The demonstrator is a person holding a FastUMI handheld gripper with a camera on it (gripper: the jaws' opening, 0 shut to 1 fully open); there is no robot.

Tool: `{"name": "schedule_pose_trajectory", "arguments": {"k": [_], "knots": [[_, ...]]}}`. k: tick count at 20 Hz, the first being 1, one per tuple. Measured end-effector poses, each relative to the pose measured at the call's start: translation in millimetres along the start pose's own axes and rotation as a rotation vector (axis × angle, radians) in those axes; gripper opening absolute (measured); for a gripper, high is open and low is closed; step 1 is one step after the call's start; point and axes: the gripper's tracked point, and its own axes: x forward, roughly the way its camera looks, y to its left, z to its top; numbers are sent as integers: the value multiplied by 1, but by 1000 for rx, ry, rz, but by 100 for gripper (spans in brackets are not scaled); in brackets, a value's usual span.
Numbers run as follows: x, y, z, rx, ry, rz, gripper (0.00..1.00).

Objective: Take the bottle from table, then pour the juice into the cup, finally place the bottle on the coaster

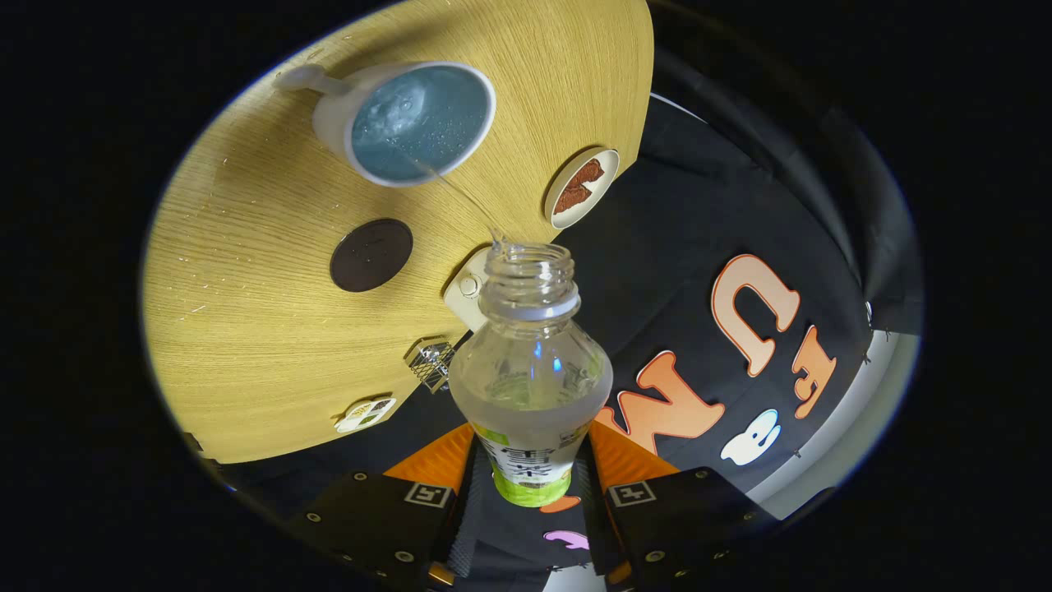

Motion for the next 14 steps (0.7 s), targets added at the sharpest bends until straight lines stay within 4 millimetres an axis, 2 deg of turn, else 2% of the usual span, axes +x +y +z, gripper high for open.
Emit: {"name": "schedule_pose_trajectory", "arguments": {"k": [4, 8, 11, 14], "knots": [[1, -1, 1, -6, -5, 0, 55], [2, 5, 10, -3, -21, 0, 55], [2, 16, 21, 29, -42, 13, 55], [-3, 32, 29, 154, -61, 39, 55]]}}
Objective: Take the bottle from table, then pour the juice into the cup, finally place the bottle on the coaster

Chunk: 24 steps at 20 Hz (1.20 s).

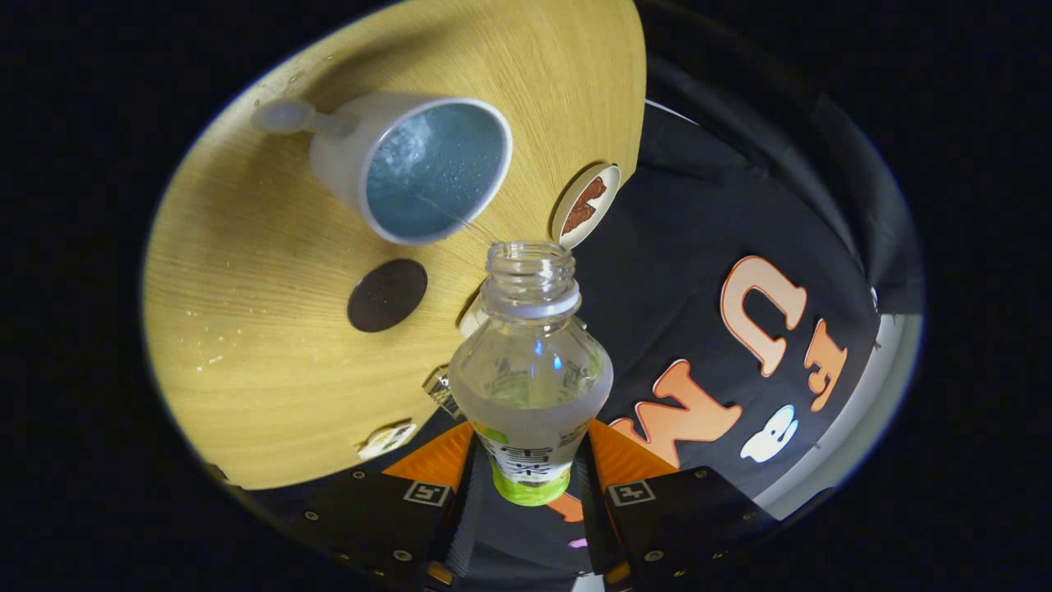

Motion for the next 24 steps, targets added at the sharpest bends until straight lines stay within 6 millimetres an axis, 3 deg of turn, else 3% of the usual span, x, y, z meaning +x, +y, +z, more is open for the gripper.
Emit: {"name": "schedule_pose_trajectory", "arguments": {"k": [6, 8, 14, 16, 21, 24], "knots": [[-9, 12, -12, 329, 12, 77, 55], [-15, 19, -17, 523, 18, 132, 55], [-17, 8, -26, 1174, -35, 278, 56], [-8, 4, -31, 1410, -59, 335, 55], [31, 22, -44, 1840, -37, 444, 55], [57, 39, -48, 1999, 1, 459, 56]]}}
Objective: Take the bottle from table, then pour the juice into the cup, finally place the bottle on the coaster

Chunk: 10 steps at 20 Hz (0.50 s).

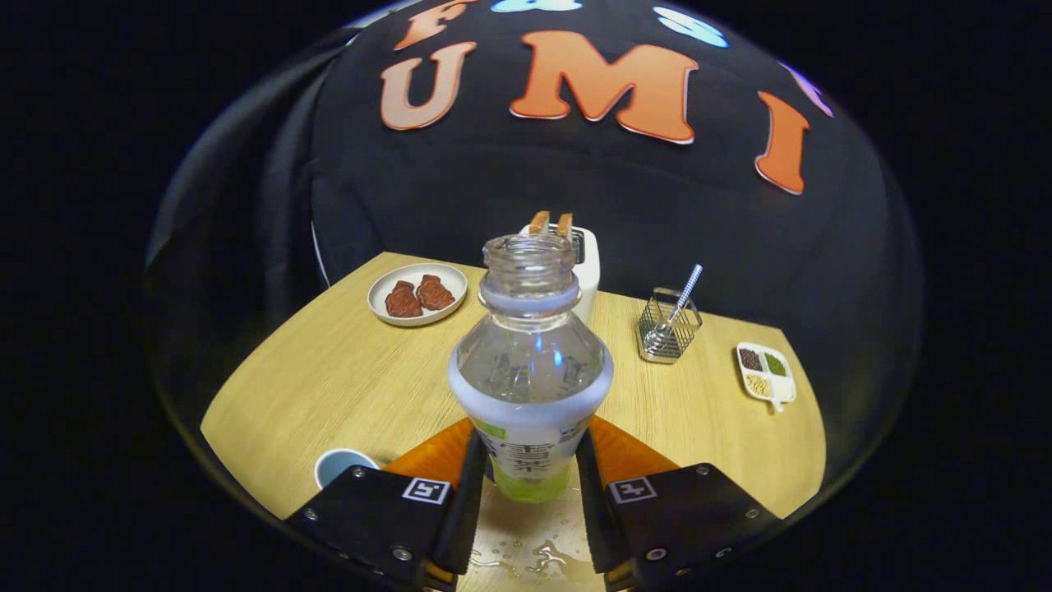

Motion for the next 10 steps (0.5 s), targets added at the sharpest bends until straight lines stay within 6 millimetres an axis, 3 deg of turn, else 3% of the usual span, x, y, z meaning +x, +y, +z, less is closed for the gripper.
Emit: {"name": "schedule_pose_trajectory", "arguments": {"k": [3, 10], "knots": [[28, -4, -6, 65, 2, -3, 56], [60, 10, -24, 103, 13, 53, 56]]}}
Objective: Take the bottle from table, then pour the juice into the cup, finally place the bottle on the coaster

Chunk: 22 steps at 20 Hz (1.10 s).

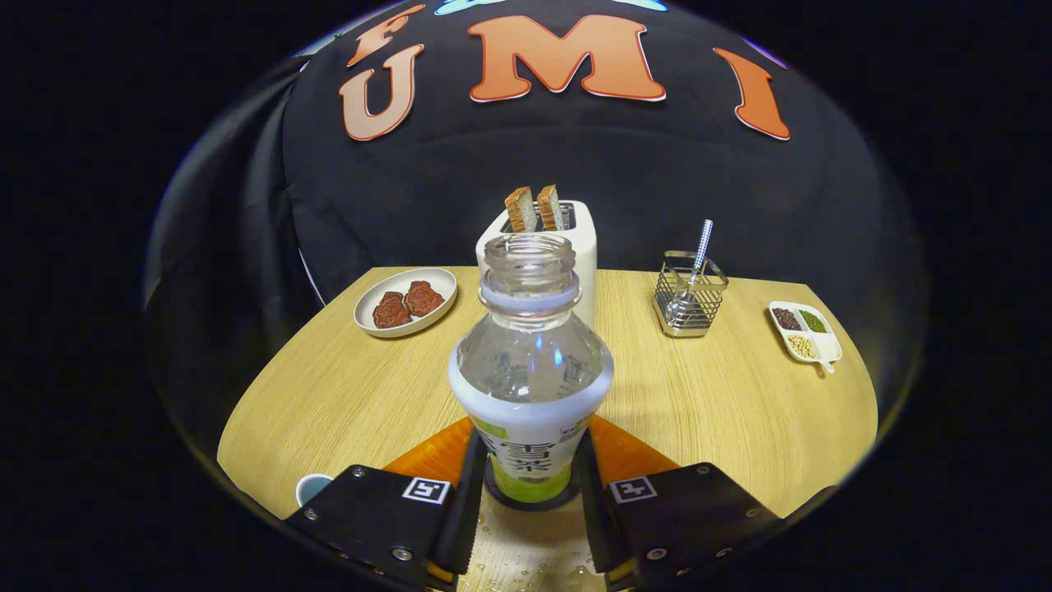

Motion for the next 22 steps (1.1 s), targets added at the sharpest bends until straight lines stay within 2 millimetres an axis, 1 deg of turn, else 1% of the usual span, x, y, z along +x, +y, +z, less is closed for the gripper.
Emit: {"name": "schedule_pose_trajectory", "arguments": {"k": [2, 3, 4, 7, 9, 11, 12, 13, 14, 15, 17, 18, 20, 22], "knots": [[1, -2, -5, -13, 6, -2, 56], [1, -1, -4, -17, -13, 1, 56], [3, 0, -6, -23, -10, 4, 58], [-2, 1, -9, -39, -9, 4, 63], [-4, 3, -17, -35, 17, 11, 66], [-8, 2, -21, -34, 28, 10, 73], [-11, 2, -22, -36, 30, 11, 80], [-16, 1, -23, -37, 34, 12, 85], [-22, 0, -22, -37, 35, 9, 94], [-29, -3, -20, -36, 31, 8, 97], [-49, -9, -11, -23, 10, 8, 97], [-62, -16, -5, -20, 0, 0, 97], [-89, -37, 9, -17, -21, -33, 97], [-124, -59, 31, -16, -65, -61, 97]]}}
